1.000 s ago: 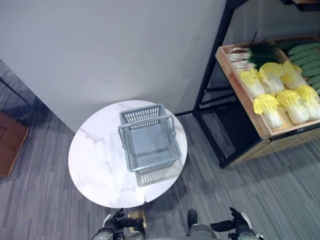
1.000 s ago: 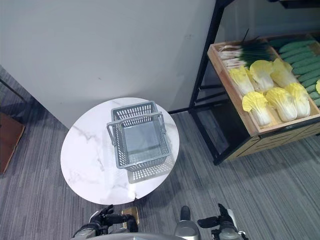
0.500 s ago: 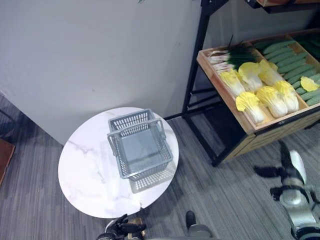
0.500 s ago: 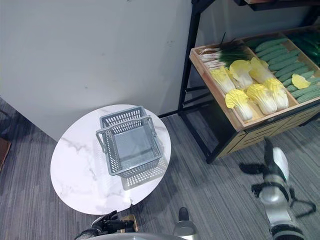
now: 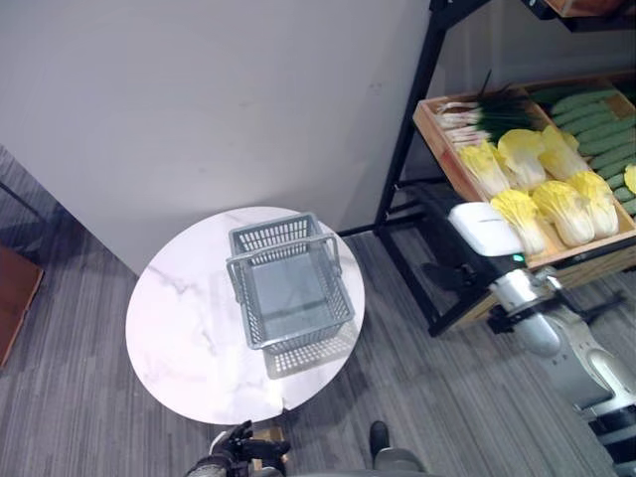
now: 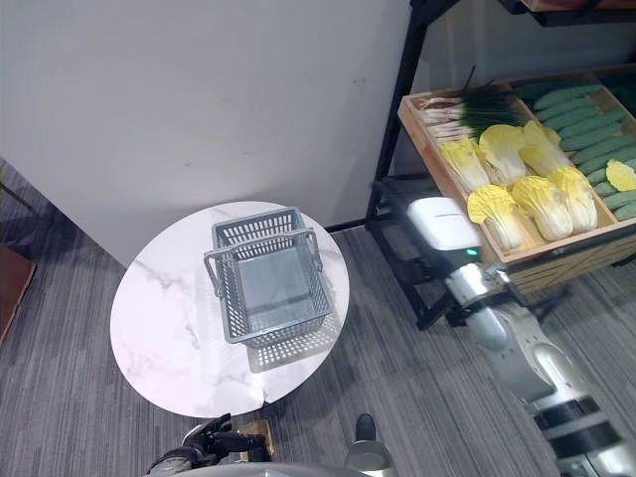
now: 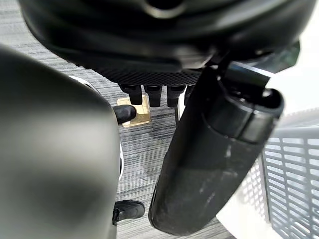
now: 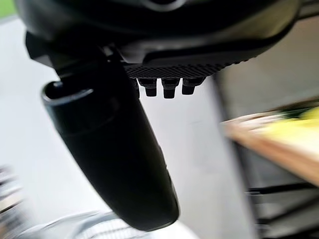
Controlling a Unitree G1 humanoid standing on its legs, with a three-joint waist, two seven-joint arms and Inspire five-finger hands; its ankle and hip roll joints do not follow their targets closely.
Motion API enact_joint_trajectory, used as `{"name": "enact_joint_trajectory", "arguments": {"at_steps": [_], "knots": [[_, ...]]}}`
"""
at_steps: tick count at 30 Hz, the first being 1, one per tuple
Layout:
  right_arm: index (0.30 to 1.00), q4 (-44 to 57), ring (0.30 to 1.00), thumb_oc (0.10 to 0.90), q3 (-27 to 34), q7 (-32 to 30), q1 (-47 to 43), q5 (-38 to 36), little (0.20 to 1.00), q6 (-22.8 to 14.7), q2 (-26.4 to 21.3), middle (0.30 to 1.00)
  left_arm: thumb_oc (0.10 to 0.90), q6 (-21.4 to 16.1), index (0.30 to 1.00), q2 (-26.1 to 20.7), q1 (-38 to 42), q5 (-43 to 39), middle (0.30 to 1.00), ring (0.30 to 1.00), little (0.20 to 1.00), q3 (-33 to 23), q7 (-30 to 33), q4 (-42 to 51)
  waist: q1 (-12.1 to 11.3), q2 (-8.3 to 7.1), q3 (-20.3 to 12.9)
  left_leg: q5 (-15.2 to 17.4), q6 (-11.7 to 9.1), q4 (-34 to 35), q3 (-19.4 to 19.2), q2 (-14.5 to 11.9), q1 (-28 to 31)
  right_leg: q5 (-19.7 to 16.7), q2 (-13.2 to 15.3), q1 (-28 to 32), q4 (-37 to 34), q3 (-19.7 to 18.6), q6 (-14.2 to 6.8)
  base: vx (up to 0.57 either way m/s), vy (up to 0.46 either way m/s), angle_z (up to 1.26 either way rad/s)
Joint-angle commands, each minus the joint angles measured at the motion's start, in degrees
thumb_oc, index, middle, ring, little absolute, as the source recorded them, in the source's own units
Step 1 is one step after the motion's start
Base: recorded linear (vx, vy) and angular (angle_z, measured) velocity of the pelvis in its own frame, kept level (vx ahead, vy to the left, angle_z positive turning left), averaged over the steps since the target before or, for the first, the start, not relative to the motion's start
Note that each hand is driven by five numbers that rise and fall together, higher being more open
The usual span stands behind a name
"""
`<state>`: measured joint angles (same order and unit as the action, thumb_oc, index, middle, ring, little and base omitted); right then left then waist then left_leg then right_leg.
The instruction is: Get the vegetables into the basket
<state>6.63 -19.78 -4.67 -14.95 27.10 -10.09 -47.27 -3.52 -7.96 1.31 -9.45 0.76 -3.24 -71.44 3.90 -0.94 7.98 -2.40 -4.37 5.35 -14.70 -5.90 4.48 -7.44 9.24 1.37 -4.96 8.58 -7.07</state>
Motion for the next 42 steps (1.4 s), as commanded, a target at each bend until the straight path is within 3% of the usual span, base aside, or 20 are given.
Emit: {"name": "enact_joint_trajectory", "arguments": {"at_steps": [1, 3, 5, 6, 7, 9, 14, 19, 25, 41, 42], "knots": [[1.0, 2.8, 1.0, 0.9, -0.3, 1.1, -12.9, -7.5, 1.0, -3.1, 2.4, 1.0, 0.9, 0.2, 1.0, -1.5, 0.0, 1.9, 1.0, 1.0, 1.0, 3.5, 1.0, -3.4, -3.3, -3.6, 1.1, 1.6, 0.4, -0.3, -0.3, -0.7, 0.9, -1.2, 4.0, 0.9, 0.0, 0.1, -3.1, -0.01, -0.004, 0.09], [1.0, -2.0, 1.0, 0.9, -7.2, 3.8, -20.5, -12.4, 1.0, -1.6, 7.3, 1.0, 0.9, -0.8, 1.0, -1.7, 0.7, 3.3, 1.0, 1.0, 1.0, 7.2, 2.6, -1.4, -4.8, -3.73, 1.4, 1.4, 0.4, -0.3, 0.3, -0.7, 0.5, -1.2, 4.0, 0.9, 0.0, 0.6, -2.9, -0.02, -0.005, 0.19], [1.0, -2.4, 1.0, 0.9, -7.5, 3.7, -20.9, -12.4, 1.0, -1.7, 7.4, 1.0, 0.9, -0.8, 1.0, -1.7, 0.7, 3.3, 1.0, 1.0, 1.0, 7.1, 2.6, -1.4, -4.6, -3.71, 1.5, 1.4, 0.4, -0.3, 0.3, -0.7, 0.5, -1.2, 4.1, 1.0, 0.0, 0.7, -2.9, -0.01, -0.002, 0.19], [1.0, -4.2, 1.0, 0.9, -10.1, 4.1, -23.9, -13.0, 1.0, -1.4, 9.0, 1.0, 0.9, -1.7, 1.0, -1.9, 1.1, 4.6, 1.0, 1.0, 1.0, 9.9, 3.2, 0.3, -5.5, -3.84, 1.7, 1.2, 0.4, -0.3, 0.6, -0.7, 0.2, -1.2, 4.1, 1.0, 0.0, 0.9, -2.8, -0.06, -0.017, 0.23], [1.0, -9.9, 1.0, 0.9, -14.2, 3.5, -30.7, -14.4, 1.0, -0.7, 13.1, 1.0, 0.9, -2.6, 1.0, -2.0, 1.2, 4.6, 1.0, 1.0, 1.0, 13.9, 3.5, 4.1, -6.9, -4.0, 2.5, 0.7, 0.4, -0.3, 1.3, -0.7, -0.7, -1.4, 4.1, 0.8, 0.0, 1.6, -2.8, -0.08, -0.02, 0.19], [1.0, -16.6, 1.0, 0.9, -16.6, 4.3, -35.4, -16.3, 1.0, 1.0, 17.6, 1.0, 0.9, -2.9, 1.0, -2.6, 1.8, 3.7, 1.0, 1.0, 1.0, 16.5, 3.0, 5.8, -8.3, -4.2, 3.3, 0.2, 0.2, -0.3, 2.3, -0.6, -1.9, -1.4, 4.1, 0.6, 0.0, 2.3, -2.7, -0.07, -0.014, 0.14], [1.0, -28.1, 1.0, 0.9, -18.3, 3.5, -40.8, -15.6, 1.0, 1.5, 21.6, 1.0, 0.9, -3.3, 1.0, -3.4, 2.0, 3.2, 1.0, 1.0, 1.0, 17.6, 3.3, 5.1, -9.9, -4.23, 3.7, -0.1, 0.3, -0.3, 3.7, -0.3, -2.9, -1.5, 4.2, 0.7, 0.0, 3.4, -2.6, -0.02, 0.0, 0.25], [1.0, -42.6, 1.0, 0.9, -20.1, -1.4, -46.5, -10.1, 1.0, 1.9, 25.0, 1.0, 0.9, -4.0, 1.0, -4.1, 3.7, 1.1, 1.0, 1.0, 1.0, 18.5, 4.0, 4.5, -11.8, -3.86, 5.4, -1.1, 0.2, -0.3, 5.1, 0.0, -5.4, -1.8, 4.4, -0.5, 0.0, 4.5, -2.6, -0.06, 0.008, 0.13], [1.0, -54.4, 1.0, 0.9, -22.4, -5.1, -50.4, -5.9, 1.0, 1.9, 25.1, 1.0, 0.9, -5.1, 1.0, -4.8, 5.4, -1.4, 1.0, 1.0, 1.0, 19.9, 4.6, 5.1, -13.0, -2.82, 7.1, -2.3, -0.1, -0.3, 6.9, 0.3, -8.4, -2.2, 4.8, -2.4, 0.4, 5.9, -2.6, -0.06, 0.02, 0.09], [1.0, -62.5, 1.0, 0.9, -23.4, -7.9, -51.9, -4.8, 1.0, 0.8, 19.5, 1.0, 0.9, -5.3, 1.0, -4.4, 5.5, -2.5, 1.0, 1.0, 1.0, 21.6, 4.5, 6.4, -13.2, -1.07, 7.6, -2.8, -0.3, -0.3, 6.8, 0.5, -9.9, -2.5, 5.2, -3.8, 0.0, 5.8, -2.8, 0.0, 0.002, 0.02], [0.885, -62.5, 0.885, 0.818, -22.9, -8.1, -51.8, -5.1, 0.885, 0.7, 18.4, 0.885, 0.9, -5.3, 1.0, -4.2, 5.4, -2.3, 1.0, 1.0, 1.0, 21.6, 4.7, 6.2, -13.0, -0.99, 7.5, -2.7, -0.3, -0.3, 6.7, 0.6, -9.8, -2.4, 5.2, -3.8, 0.0, 5.8, -2.8, 0.0, 0.0, 0.0]]}}
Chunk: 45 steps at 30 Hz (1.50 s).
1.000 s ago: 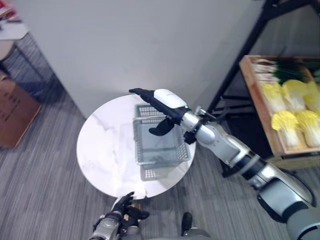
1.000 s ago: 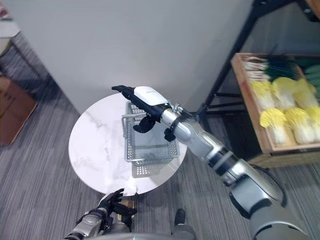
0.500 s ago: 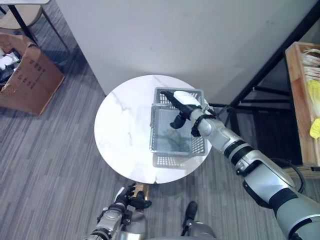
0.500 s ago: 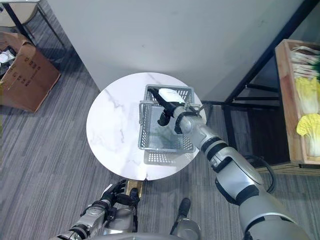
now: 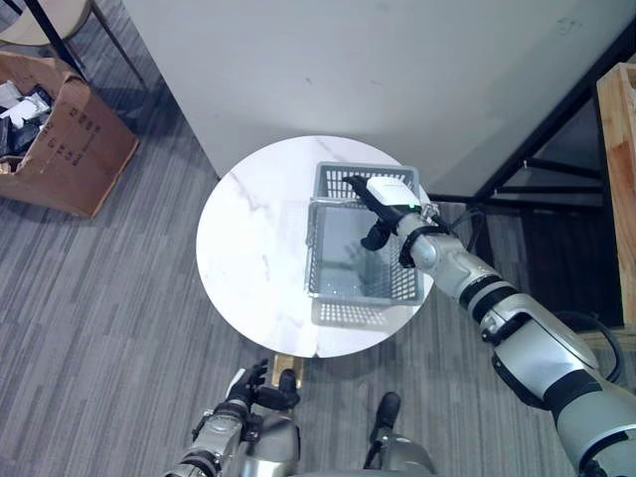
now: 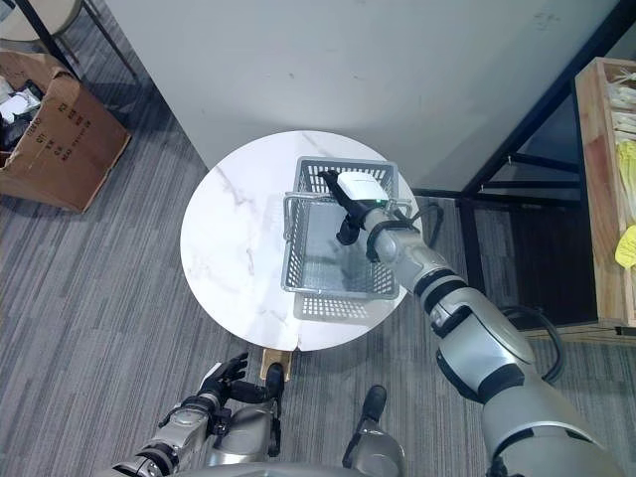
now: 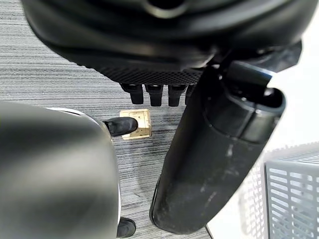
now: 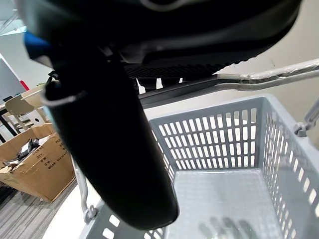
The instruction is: Get the vegetables into the basket
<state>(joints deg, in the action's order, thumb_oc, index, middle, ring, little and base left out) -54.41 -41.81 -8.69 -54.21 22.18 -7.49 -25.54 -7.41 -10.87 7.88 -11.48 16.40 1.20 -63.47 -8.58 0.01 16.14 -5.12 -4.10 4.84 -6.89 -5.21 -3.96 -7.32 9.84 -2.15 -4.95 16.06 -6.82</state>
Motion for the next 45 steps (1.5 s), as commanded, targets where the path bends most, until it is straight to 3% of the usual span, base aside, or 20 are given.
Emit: {"name": "enact_joint_trajectory", "arguments": {"at_steps": [1, 2, 13, 23, 31, 36, 41, 45], "knots": [[0.646, -1.5, 0.646, 0.647, -0.9, -4.1, -12.5, -0.2, 0.646, -1.9, -3.4, 0.646, 0.9, -1.4, 1.0, -1.3, -1.2, -0.2, 1.0, 1.0, 1.0, 6.0, 0.2, -1.8, -0.6, -1.93, -0.7, 0.0, -0.6, 0.2, -1.1, -0.1, -1.4, -2.5, 4.6, -0.3, 0.0, -1.7, -3.1, 0.0, 0.0, 0.0], [0.3, -1.3, 0.3, 0.4, -0.6, -4.7, -12.5, -0.4, 0.3, -2.0, -4.5, 0.3, 0.9, -1.4, 1.0, -1.0, -1.3, -0.1, 1.0, 1.0, 1.0, 6.1, 0.4, -1.9, -0.4, -1.78, -0.8, 0.0, -0.5, 0.2, -1.1, 0.0, -1.3, -2.5, 4.6, -0.3, 0.0, -1.7, -3.1, 0.0, 0.0, 0.0], [0.3, 0.7, 0.3, 0.4, -0.7, -3.5, -10.0, -0.7, 0.3, -2.3, -4.4, 0.3, 0.9, -1.0, 1.0, -0.5, -1.3, 1.1, 1.0, 1.0, 1.0, 5.2, 0.4, -3.0, 0.0, -2.53, -1.5, 0.8, -0.4, 0.2, -1.8, -0.4, 0.1, -1.9, 4.3, 0.5, 0.0, -2.3, -3.0, 0.01, -0.01, -0.02], [0.3, 9.0, 0.3, 0.4, -1.8, -1.3, -5.8, -0.1, 0.3, -3.4, -2.7, 0.3, 0.9, -0.2, 1.0, -0.1, -2.3, 3.6, 1.0, 1.0, 1.0, 3.5, 0.2, -5.9, 0.7, -3.44, -2.9, 1.7, -0.4, 0.2, -2.8, -0.7, 2.5, -1.2, 4.2, 2.1, 0.0, -2.9, -2.9, 0.01, -0.004, -0.02], [0.3, 25.2, 0.3, 0.4, 3.7, 0.0, -1.4, -7.3, 0.3, -4.5, -5.2, 0.3, 0.9, 0.6, 1.0, 0.1, -3.3, 5.6, 1.0, 1.0, 1.0, 0.7, -0.4, -7.4, 2.1, -4.12, -4.2, 2.6, -0.3, 0.2, -4.0, -1.0, 4.5, -0.9, 4.1, 3.1, 0.0, -3.8, -2.8, 0.01, -0.005, -0.04], [0.3, 35.7, 0.3, 0.4, 5.8, 4.5, 1.8, -12.8, 0.3, -5.7, -8.3, 0.3, 0.9, 2.5, 1.0, 1.0, -4.6, 6.7, 1.0, 1.0, 1.0, -1.6, -2.6, -10.3, 3.5, -4.06, -5.5, 3.1, -0.3, 0.2, -5.0, -1.3, 5.9, -0.7, 3.8, 3.5, 0.0, -4.7, -2.7, 0.02, 0.004, -0.09], [0.3, 53.0, 0.3, 0.4, 7.9, 13.3, 8.5, -18.9, 0.3, -5.7, -14.7, 0.3, 0.9, 5.4, 1.0, 1.0, -6.6, 5.9, 1.0, 1.0, 1.0, -9.5, -4.5, -15.1, 6.6, -3.69, -7.7, 4.2, -0.3, 0.2, -7.2, -1.9, 9.0, 0.3, 3.2, 4.5, 0.0, -6.7, -2.4, 0.06, 0.003, -0.24], [0.3, 56.7, 0.3, 0.4, 9.9, 14.5, 11.2, -20.0, 0.3, -5.6, -16.1, 0.3, 0.9, 5.8, 1.0, 1.0, -7.4, 6.6, 1.0, 1.0, 1.0, -10.9, -5.2, -15.8, 7.3, -3.53, -8.2, 4.6, -0.2, 0.2, -7.8, -1.9, 10.2, 0.5, 3.1, 4.9, 0.0, -7.3, -2.4, 0.05, 0.002, -0.18]]}}
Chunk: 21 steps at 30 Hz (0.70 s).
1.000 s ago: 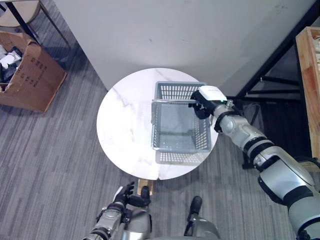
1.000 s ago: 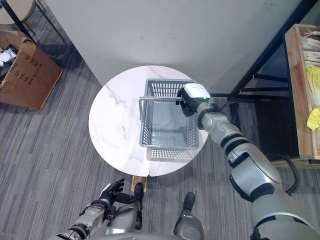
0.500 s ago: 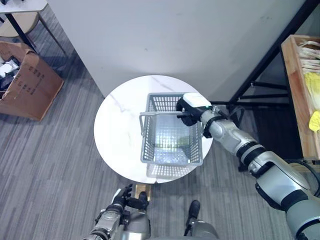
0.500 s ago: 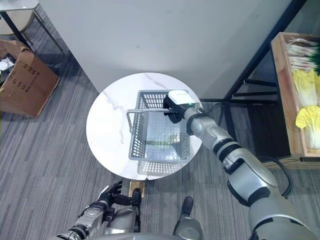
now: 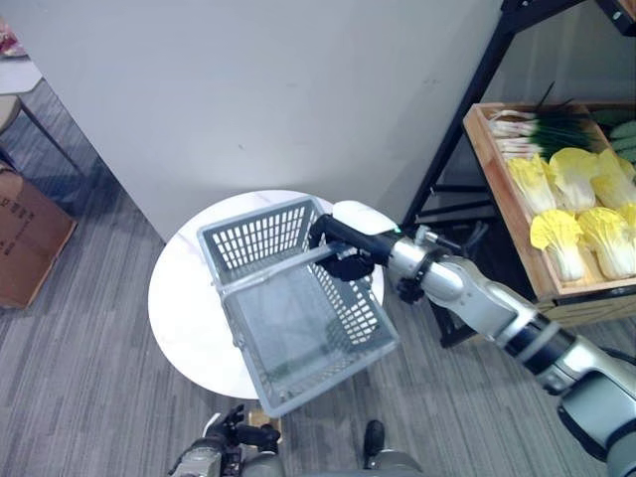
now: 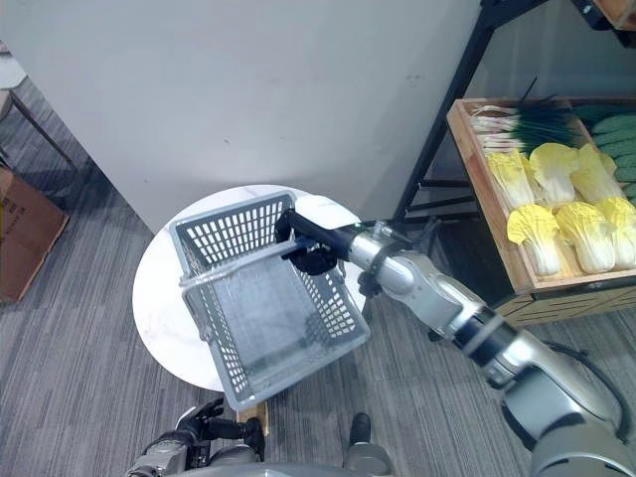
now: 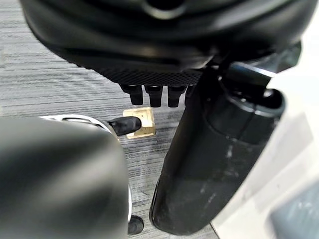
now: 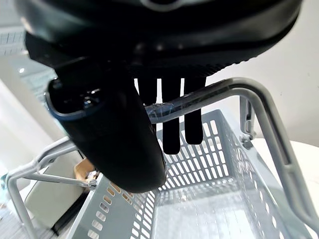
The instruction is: Get the vegetables into the basket
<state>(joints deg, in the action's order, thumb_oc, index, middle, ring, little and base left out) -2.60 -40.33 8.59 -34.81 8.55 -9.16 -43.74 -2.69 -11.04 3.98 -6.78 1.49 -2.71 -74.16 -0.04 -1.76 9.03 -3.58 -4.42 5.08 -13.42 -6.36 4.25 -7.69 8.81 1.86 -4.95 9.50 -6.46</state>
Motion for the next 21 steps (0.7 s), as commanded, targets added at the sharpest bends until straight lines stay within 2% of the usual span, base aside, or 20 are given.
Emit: {"name": "enact_joint_trajectory", "arguments": {"at_steps": [1, 2, 4, 5, 8, 10, 11, 12, 13, 14, 15, 16, 17, 18, 19, 20, 21], "knots": [[0.3, 6.6, 0.3, 0.4, 9.0, -2.3, -7.2, -6.3, 0.3, -4.0, 1.3, 0.3, 0.9, 0.9, 1.0, 1.2, -3.7, 3.0, 1.0, 1.0, 1.0, 4.0, -1.2, -5.1, -0.8, -1.73, -1.2, 3.2, 0.2, -0.1, -1.6, -0.6, 2.6, 1.0, 4.1, 1.1, 0.0, -1.0, -2.7, 0.04, 0.006, -0.19], [0.3, 8.6, 0.3, 0.4, 9.6, -1.9, -6.1, -6.1, 0.3, -4.2, 0.3, 0.3, 0.9, 0.9, 1.0, 1.1, -3.7, 3.7, 1.0, 1.0, 1.0, 3.8, -0.8, -5.0, -0.5, -1.74, -1.2, 3.2, 0.2, -0.2, -2.2, -0.5, 3.4, 1.1, 4.1, 1.4, 0.0, -1.3, -2.7, 0.03, -0.003, -0.17], [0.3, 11.2, 0.3, 0.4, 11.1, -1.9, -4.8, -6.2, 0.3, -4.3, -0.9, 0.3, 0.9, 0.8, 1.0, 0.9, -3.2, 3.9, 1.0, 1.0, 1.0, 3.3, -0.2, -4.3, 0.0, -2.38, -0.5, 4.7, 0.1, -5.2, -2.5, -0.5, 1.4, 0.9, 4.6, 1.6, 0.0, -1.9, -2.5, -0.05, -0.018, -0.16], [0.3, 13.9, 0.3, 0.4, 13.4, -2.7, -2.3, -6.3, 0.3, -4.6, -2.4, 0.3, 0.9, 0.2, 1.0, 0.5, -2.1, 5.3, 1.0, 1.0, 1.0, 3.8, 1.9, -2.6, 0.8, -3.1, 0.5, 6.7, 0.0, -10.6, -2.6, -0.6, -1.7, 0.6, 5.1, 0.9, 0.7, -2.6, -2.3, -0.12, 0.003, -0.16], [0.3, 15.6, 0.3, 0.4, 14.6, -3.1, -0.9, -5.5, 0.3, -4.4, -3.7, 0.3, 0.9, -0.4, 1.0, 0.1, -1.5, 7.3, 1.0, 1.0, 1.0, 4.8, 3.8, -1.0, 1.0, -3.23, 1.1, 7.9, 0.5, -12.6, -2.7, -0.6, -3.0, 0.6, 5.6, -0.2, 2.2, -3.1, -2.5, -0.09, 0.057, -0.16], [0.3, 17.2, 0.3, 0.4, 16.6, -4.7, 1.5, -4.3, 0.3, -4.3, -5.2, 0.3, 0.9, -1.8, 1.0, -0.7, -0.4, 10.7, 1.0, 1.0, 1.0, 7.2, 7.0, 2.1, 2.0, -3.42, 2.2, 8.7, 1.2, -13.2, -3.5, 0.2, -3.6, 0.0, 6.5, -2.4, 4.5, -3.9, -3.2, -0.15, 0.144, -0.25], [0.3, 18.0, 0.3, 0.4, 17.1, -6.5, 1.5, -1.4, 0.3, -3.6, -6.4, 0.3, 0.9, -2.7, 1.0, -1.6, 1.0, 12.9, 1.0, 1.0, 1.0, 8.9, 9.9, 4.8, 2.7, -3.99, 3.7, 9.6, 1.7, -13.6, -5.7, 1.2, -3.8, -4.0, 7.8, -4.9, 4.8, -5.6, -5.3, -0.18, 0.156, -0.31], [0.3, 18.0, 0.3, 0.4, 17.1, -6.5, 1.5, -1.4, 0.3, -3.6, -6.4, 0.3, 0.9, -2.7, 1.0, -1.6, 1.1, 13.0, 1.0, 1.0, 1.0, 8.9, 9.9, 4.8, 2.6, -4.13, 3.5, 9.3, 1.8, -13.5, -5.9, 1.4, -4.0, -4.2, 7.9, -5.2, 4.8, -5.8, -5.3, -0.28, 0.109, -0.41], [0.3, 17.8, 0.3, 0.4, 16.8, -8.1, 1.2, -0.4, 0.3, -2.9, -5.6, 0.3, 0.9, -3.6, 1.0, -3.3, 1.9, 14.3, 1.0, 1.0, 1.0, 10.4, 12.3, 8.1, 2.6, -4.78, 4.7, 9.2, 1.9, -13.8, -7.8, 1.0, -5.0, -7.8, 8.7, -8.1, 4.9, -6.6, -6.8, -0.27, -0.008, -0.95], [0.3, 17.5, 0.3, 0.4, 16.5, -9.9, 1.1, 0.7, 0.3, -2.7, -4.8, 0.3, 0.9, -5.3, 1.0, -5.2, 2.5, 16.9, 1.0, 1.0, 1.0, 12.6, 14.7, 12.3, 2.0, -4.84, 5.5, 9.0, 2.0, -14.1, -9.0, -0.1, -5.6, -7.9, 9.2, -9.4, 5.6, -4.9, -6.6, -0.26, -0.008, -1.06], [0.3, 17.5, 0.3, 0.4, 16.5, -9.9, 1.1, 0.7, 0.3, -2.7, -4.8, 0.3, 0.9, -5.3, 1.0, -5.2, 2.5, 16.9, 1.0, 1.0, 1.0, 12.6, 14.7, 12.3, 2.0, -4.85, 5.4, 8.9, 2.0, -14.1, -9.0, -0.1, -5.7, -7.9, 9.2, -9.4, 5.6, -4.9, -6.6, -0.31, 0.059, -1.04], [0.3, 17.2, 0.3, 0.4, 15.6, -11.1, 0.4, 0.9, 0.3, -2.1, -3.4, 0.3, 0.9, -6.5, 1.0, -7.6, 2.1, 18.6, 1.0, 1.0, 1.0, 15.2, 15.4, 16.5, 0.3, -4.22, 6.5, 8.6, 2.6, -14.6, -11.4, -2.0, -6.2, -3.6, 9.5, -8.8, 10.4, 1.9, -5.7, -0.28, 0.094, -0.44], [0.3, 17.2, 0.3, 0.4, 15.4, -11.4, 0.0, 0.8, 0.3, -1.9, -2.9, 0.3, 0.9, -6.5, 1.0, -8.4, 1.5, 18.5, 1.0, 1.0, 1.0, 15.3, 15.3, 17.2, -0.3, -4.08, 6.5, 8.2, 2.7, -14.3, -12.6, -2.6, -6.4, -1.3, 9.5, -8.0, 11.9, 4.4, -5.0, -0.33, 0.19, -0.18], [0.3, 17.2, 0.3, 0.4, 15.0, -11.9, -0.7, 0.9, 0.3, -1.7, -2.0, 0.3, 0.9, -6.6, 1.0, -9.1, 1.1, 18.4, 1.0, 1.0, 1.0, 15.0, 15.7, 17.4, -1.5, -3.44, 6.0, 8.3, 2.8, -13.7, -14.4, -3.3, -6.3, 1.4, 10.0, -6.1, 16.3, 8.9, -4.8, -0.3, 0.189, -1.15], [0.3, 17.2, 0.3, 0.4, 13.6, -11.7, -2.3, 0.9, 0.3, -1.9, -0.5, 0.3, 0.9, -6.3, 1.0, -9.6, -0.4, 17.0, 1.0, 1.0, 1.0, 13.7, 16.0, 17.4, -3.2, -3.68, 5.4, 7.6, 3.0, -13.3, -18.3, -4.3, -6.6, 4.7, 11.0, -2.8, 20.0, 13.6, -3.5, -0.29, 0.182, -1.52], [0.3, 17.0, 0.3, 0.4, 12.9, -11.5, -3.4, 1.2, 0.3, -1.7, 0.2, 0.3, 0.9, -6.1, 1.0, -9.5, -0.9, 16.0, 1.0, 1.0, 1.0, 12.9, 16.2, 17.2, -3.7, -3.82, 5.0, 7.0, 3.2, -13.3, -20.6, -4.9, -6.7, 4.9, 11.4, -1.1, 21.8, 15.7, -3.3, -0.24, 0.085, -1.84], [0.3, 16.9, 0.3, 0.4, 12.7, -11.5, -3.5, 1.2, 0.3, -1.6, 0.3, 0.3, 0.9, -6.1, 1.0, -9.5, -1.0, 15.9, 1.0, 1.0, 1.0, 12.7, 16.2, 17.2, -3.7, -3.89, 5.0, 7.0, 3.2, -13.3, -20.7, -4.9, -6.5, 5.0, 11.5, -1.1, 22.0, 15.5, -3.3, -0.14, 0.031, -0.87]]}}
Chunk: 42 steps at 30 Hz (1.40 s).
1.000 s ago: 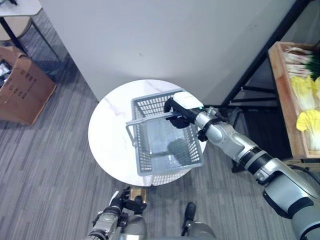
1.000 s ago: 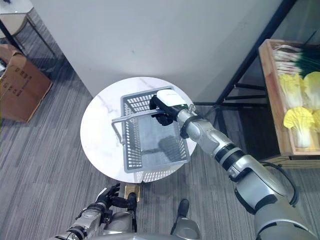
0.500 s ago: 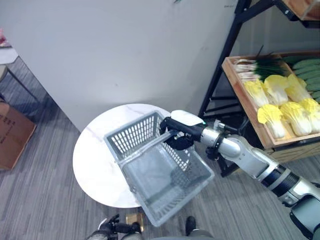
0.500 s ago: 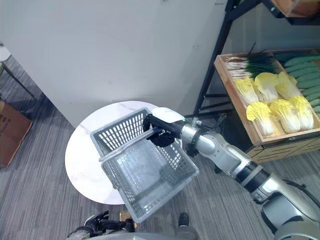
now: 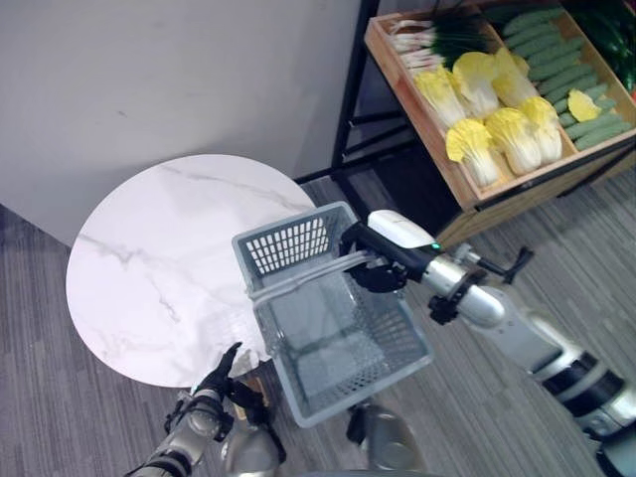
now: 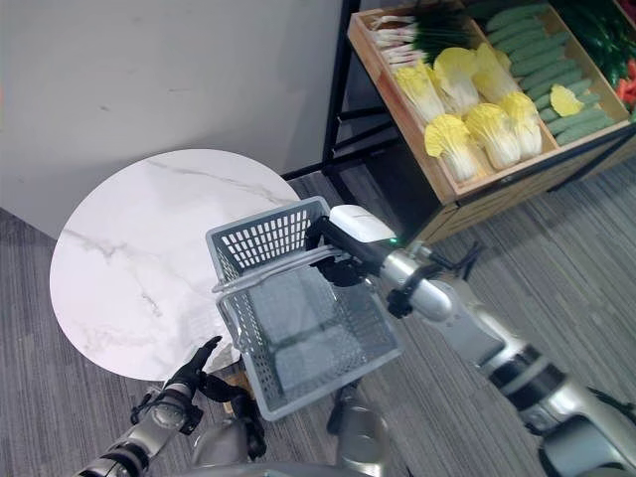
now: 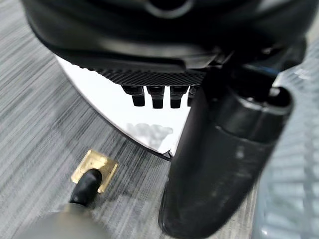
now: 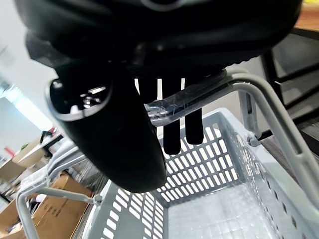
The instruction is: Get the vegetables into the basket
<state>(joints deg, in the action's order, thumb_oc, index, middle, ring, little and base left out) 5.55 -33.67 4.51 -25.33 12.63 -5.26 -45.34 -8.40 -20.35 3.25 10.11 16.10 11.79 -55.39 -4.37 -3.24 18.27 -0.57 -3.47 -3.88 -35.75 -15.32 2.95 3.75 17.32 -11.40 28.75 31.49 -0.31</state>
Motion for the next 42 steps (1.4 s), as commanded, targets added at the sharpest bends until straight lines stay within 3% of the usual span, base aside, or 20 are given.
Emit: {"name": "enact_joint_trajectory", "arguments": {"at_steps": [1, 3, 7, 12, 19, 23, 24, 26, 28, 29, 30, 31, 32, 33, 34, 35, 37, 39, 40, 42], "knots": [[0.3, 8.6, 0.3, 0.4, 5.1, -7.2, -14.5, -2.7, 0.3, -5.6, 2.7, 0.3, 0.9, -0.3, 1.0, -0.1, -1.0, -1.9, 1.0, 1.0, 1.0, -2.7, 2.2, -1.6, -0.1, -2.85, -4.7, 3.5, 2.3, -4.0, -0.3, 3.5, -5.6, -6.5, 3.3, 13.8, -11.3, -5.6, -9.2, -0.12, 0.02, -0.7], [0.3, 8.5, 0.3, 0.4, 3.6, -6.9, -16.3, -3.0, 0.3, -5.8, 3.7, 0.3, 0.9, 0.0, 1.0, 0.3, -1.5, -2.3, 1.0, 1.0, 1.0, -3.3, 2.5, -2.0, -0.7, -3.3, -5.5, 1.8, 2.0, -2.3, -3.6, 3.2, -5.6, -6.5, 2.1, 15.9, -12.1, -4.3, -9.4, -0.14, -0.004, -0.9], [0.3, 9.1, 0.3, 0.4, 2.8, -6.7, -16.7, -3.6, 0.3, -6.5, 4.3, 0.3, 0.9, 0.2, 1.0, 0.9, -2.4, -2.0, 1.0, 1.0, 1.0, -4.2, 1.9, -2.8, -1.7, -3.95, -6.4, 0.4, 0.5, -3.7, -6.0, 1.7, -5.5, -4.5, -0.9, 18.6, -21.2, -0.8, -8.5, 0.0, -0.154, -1.01], [0.3, 10.7, 0.3, 0.4, 3.0, -5.7, -15.3, -4.6, 0.3, -6.1, 3.2, 0.3, 0.9, 1.2, 1.0, 2.9, -2.2, -2.7, 1.0, 1.0, 1.0, -6.5, 2.5, -6.2, 0.5, -2.96, -6.3, -2.4, -2.5, -6.1, -7.1, -1.8, -5.5, -2.1, -4.7, 20.9, -28.2, -2.3, -6.6, 0.01, -0.149, -0.35], [0.3, 11.5, 0.3, 0.4, 4.1, -5.1, -13.3, -5.1, 0.3, -6.0, 1.1, 0.3, 0.9, 1.1, 1.0, 4.6, -2.8, -2.1, 1.0, 1.0, 1.0, -5.7, 2.4, -5.9, 2.6, -1.57, -6.1, -4.7, -4.8, -7.0, -7.9, -4.5, -4.9, -2.1, -7.2, 22.3, -32.2, -4.0, -5.9, 0.0, -0.127, -0.13], [0.3, 12.6, 0.3, 0.4, 6.7, -5.3, -9.8, -4.2, 0.3, -6.1, -0.9, 0.3, 0.9, 1.3, 1.0, 5.3, -2.7, -1.7, 1.0, 1.0, 1.0, -5.6, 2.6, -6.1, 4.1, -0.24, -5.8, -6.1, -6.1, -7.0, -8.3, -5.7, -4.1, -1.8, -8.2, 22.7, -32.8, -5.4, -5.4, -0.01, -0.121, -0.14], [0.3, 13.3, 0.3, 0.4, 8.7, -5.3, -6.7, -4.0, 0.3, -6.4, -2.4, 0.3, 0.9, 1.6, 1.0, 5.5, -2.4, -1.5, 1.0, 1.0, 1.0, -6.4, 2.6, -6.4, 5.5, 0.39, -5.7, -7.2, -6.8, -6.8, -8.4, -6.3, -3.6, -1.6, -8.8, 22.8, -33.1, -5.9, -5.1, -0.01, -0.151, -0.15], [0.3, 14.3, 0.3, 0.4, 10.2, -5.3, -4.9, -4.0, 0.3, -6.4, -3.2, 0.3, 0.9, 1.7, 1.0, 5.5, -2.2, -1.4, 1.0, 1.0, 1.0, -6.1, 2.7, -6.5, 5.5, 0.66, -5.6, -7.5, -7.2, -7.0, -8.1, -6.7, -3.6, -1.4, -9.2, 22.9, -33.2, -6.2, -4.8, -0.01, -0.145, -0.02], [0.3, 15.2, 0.3, 0.4, 12.7, -5.3, -2.0, -4.2, 0.3, -6.8, -4.7, 0.3, 0.9, 1.7, 1.0, 5.7, -1.9, -1.2, 1.0, 1.0, 1.0, -6.2, 2.5, -6.3, 6.3, 0.97, -5.0, -8.5, -8.8, -10.3, -6.6, -8.6, -4.6, -0.5, -10.5, 23.2, -33.3, -7.6, -4.0, 0.02, -0.197, 0.03], [0.3, 15.8, 0.3, 0.4, 14.5, -5.0, -0.1, -4.3, 0.3, -7.1, -5.6, 0.3, 0.9, 1.6, 1.0, 5.6, -1.8, -1.0, 1.0, 1.0, 1.0, -6.3, 2.3, -5.9, 6.8, 0.97, -4.4, -9.8, -10.0, -14.9, -3.3, -10.1, -5.1, 0.2, -11.7, 23.9, -33.3, -9.5, -2.9, 0.03, -0.179, -0.15], [0.3, 16.1, 0.3, 0.4, 14.7, -4.9, 0.6, -4.7, 0.3, -7.1, -5.5, 0.3, 0.9, 1.6, 1.0, 5.8, -1.8, -1.5, 1.0, 1.0, 1.0, -6.5, 2.7, -5.7, 6.1, 1.0, -3.8, -9.5, -9.9, -16.9, 2.4, -9.2, -6.2, 0.5, -11.9, 23.8, -33.0, -11.2, -2.5, -0.05, -0.06, -0.27], [0.3, 15.8, 0.3, 0.4, 14.5, -4.9, 0.4, -4.5, 0.3, -7.0, -5.7, 0.3, 0.9, 1.4, 1.0, 6.5, -2.2, -3.3, 1.0, 1.0, 1.0, -6.8, 3.6, -5.2, 4.6, 1.52, -3.0, -9.5, -7.5, -15.4, 14.1, -4.1, -8.6, -0.2, -11.5, 22.5, -32.0, -12.9, -2.4, -0.11, 0.103, -0.51], [0.3, 15.5, 0.3, 0.4, 14.1, -4.9, 0.2, -4.9, 0.3, -7.5, -6.0, 0.3, 0.9, 1.2, 1.0, 7.0, -2.5, -4.0, 1.0, 1.0, 1.0, -6.5, 3.9, -4.8, 3.9, 1.2, -2.8, -7.5, -6.0, -12.8, 20.5, -0.2, -10.6, -0.6, -10.6, 21.5, -31.9, -14.4, -2.7, -0.08, 0.101, -1.34], [0.3, 14.1, 0.3, 0.4, 13.4, -5.2, -1.2, -5.2, 0.3, -7.9, -5.7, 0.3, 0.9, 0.8, 1.0, 7.1, -2.6, -5.3, 1.0, 1.0, 1.0, -6.0, 4.7, -4.4, 1.9, -0.08, -2.2, -2.7, -4.5, -7.8, 31.4, 6.0, -11.8, -1.2, -10.0, 20.5, -31.7, -19.1, -3.6, 0.03, 0.032, -1.56], [0.3, 13.7, 0.3, 0.4, 13.2, -5.2, -1.5, -5.6, 0.3, -8.2, -5.6, 0.3, 0.9, 0.6, 1.0, 7.1, -2.7, -5.7, 1.0, 1.0, 1.0, -5.6, 4.8, -4.1, 1.5, -0.27, -2.3, -3.1, -4.6, -5.6, 34.5, 6.8, -12.3, -1.5, -10.1, 19.9, -31.3, -20.7, -4.0, 0.07, 0.003, -1.81], [0.3, 13.6, 0.3, 0.4, 13.2, -5.2, -1.6, -5.6, 0.3, -8.2, -5.5, 0.3, 0.9, 0.6, 1.0, 7.1, -2.7, -5.7, 1.0, 1.0, 1.0, -5.6, 4.9, -4.1, 1.5, -0.31, -2.3, -3.2, -4.6, -5.5, 34.4, 6.9, -12.1, -1.4, -10.1, 19.9, -31.3, -20.7, -4.0, 0.09, 0.027, -1.39], [0.3, 11.9, 0.3, 0.4, 12.3, -5.7, -3.9, -6.8, 0.3, -8.8, -4.5, 0.3, 0.9, 0.7, 1.0, 7.0, -2.3, -6.2, 1.0, 1.0, 1.0, -5.1, 5.7, -4.2, -0.7, -0.35, -2.5, -4.5, -4.2, -1.4, 44.8, 11.3, -13.1, -1.1, -11.3, 18.7, -29.4, -27.0, -4.6, 0.12, 0.063, -1.31], [0.3, 12.1, 0.3, 0.4, 11.9, -5.6, -4.1, -7.1, 0.3, -9.1, -4.0, 0.3, 0.9, 0.7, 1.0, 7.0, -2.6, -6.5, 1.0, 1.0, 1.0, -5.5, 6.0, -4.5, -0.8, -0.41, -2.5, -3.4, -3.3, -1.2, 44.3, 11.6, -11.9, -0.6, -11.5, 18.1, -28.4, -28.4, -4.9, 0.04, 0.063, -1.09], [0.3, 12.3, 0.3, 0.4, 12.2, -5.7, -3.2, -6.7, 0.3, -9.2, -4.1, 0.3, 0.9, 0.9, 1.0, 6.9, -2.3, -6.3, 1.0, 1.0, 1.0, -5.7, 6.2, -5.0, 0.1, -0.47, -2.7, -3.9, -3.5, -0.3, 42.0, 10.4, -11.1, -0.7, -11.5, 17.7, -28.2, -28.7, -5.0, 0.03, 0.222, -1.52], [0.3, 12.8, 0.3, 0.4, 13.8, -5.6, -1.1, -7.0, 0.3, -8.6, -3.9, 0.3, 0.9, 1.4, 1.0, 6.9, -1.5, -5.5, 1.0, 1.0, 1.0, -5.5, 5.9, -6.3, 0.7, -0.74, -3.3, -3.5, -2.3, 0.7, 40.1, 11.0, -9.9, -0.6, -10.4, 16.9, -27.8, -29.7, -5.8, 0.04, 0.246, -0.98]]}}
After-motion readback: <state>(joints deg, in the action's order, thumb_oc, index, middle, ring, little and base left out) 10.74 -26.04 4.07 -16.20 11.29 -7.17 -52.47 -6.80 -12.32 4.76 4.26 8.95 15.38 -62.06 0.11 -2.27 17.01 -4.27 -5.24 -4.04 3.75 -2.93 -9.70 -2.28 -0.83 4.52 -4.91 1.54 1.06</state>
